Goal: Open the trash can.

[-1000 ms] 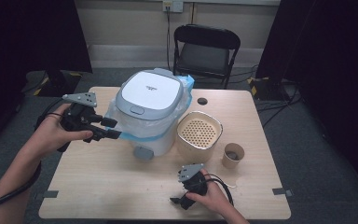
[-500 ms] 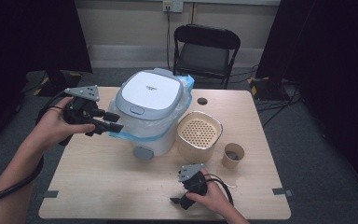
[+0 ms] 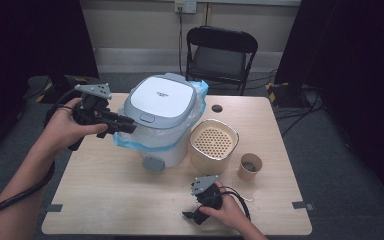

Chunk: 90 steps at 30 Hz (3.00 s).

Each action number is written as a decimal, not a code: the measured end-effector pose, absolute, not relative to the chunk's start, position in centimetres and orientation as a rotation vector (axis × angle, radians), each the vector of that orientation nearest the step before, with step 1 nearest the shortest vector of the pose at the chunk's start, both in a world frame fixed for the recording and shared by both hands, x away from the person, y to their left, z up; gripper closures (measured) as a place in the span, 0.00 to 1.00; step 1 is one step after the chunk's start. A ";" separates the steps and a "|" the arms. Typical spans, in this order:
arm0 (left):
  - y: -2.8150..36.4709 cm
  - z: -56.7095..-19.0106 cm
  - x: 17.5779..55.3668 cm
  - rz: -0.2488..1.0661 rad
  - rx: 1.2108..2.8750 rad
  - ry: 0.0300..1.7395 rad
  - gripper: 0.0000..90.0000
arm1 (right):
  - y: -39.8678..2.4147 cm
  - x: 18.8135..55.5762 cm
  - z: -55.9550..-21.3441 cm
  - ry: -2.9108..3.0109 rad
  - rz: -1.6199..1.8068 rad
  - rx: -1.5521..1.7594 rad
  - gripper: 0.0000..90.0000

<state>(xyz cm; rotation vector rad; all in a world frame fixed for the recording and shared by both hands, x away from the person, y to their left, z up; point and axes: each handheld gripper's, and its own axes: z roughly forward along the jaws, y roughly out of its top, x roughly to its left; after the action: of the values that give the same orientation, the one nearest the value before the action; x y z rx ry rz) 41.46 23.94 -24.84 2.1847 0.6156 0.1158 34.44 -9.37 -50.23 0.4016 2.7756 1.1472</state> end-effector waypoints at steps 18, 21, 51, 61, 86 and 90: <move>22.2 -23.9 42.5 0.177 2.187 0.633 0.94 | -9.4 34.4 -50.2 2.778 1.148 0.404 0.00; 22.1 -23.8 42.6 0.174 2.191 0.633 0.95 | -9.4 34.4 -50.2 2.777 1.146 0.404 0.00; 20.5 -24.5 44.5 0.155 2.210 0.690 1.00 | -9.4 34.4 -50.2 2.777 1.145 0.403 0.00; 20.4 -24.6 44.3 0.173 2.223 0.687 1.00 | -9.4 34.4 -50.2 2.776 1.146 0.402 0.00; 22.1 -25.4 42.7 0.109 2.161 0.673 0.78 | -9.4 34.5 -50.2 2.774 1.144 0.393 0.00; 22.8 -25.9 42.0 0.099 2.169 0.672 0.72 | -9.4 34.5 -50.2 2.773 1.144 0.391 0.00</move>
<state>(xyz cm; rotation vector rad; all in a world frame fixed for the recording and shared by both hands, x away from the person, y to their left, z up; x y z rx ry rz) 42.00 22.78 -25.86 2.1689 0.6722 0.0988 34.47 -9.39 -50.24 0.3913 2.7734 1.1444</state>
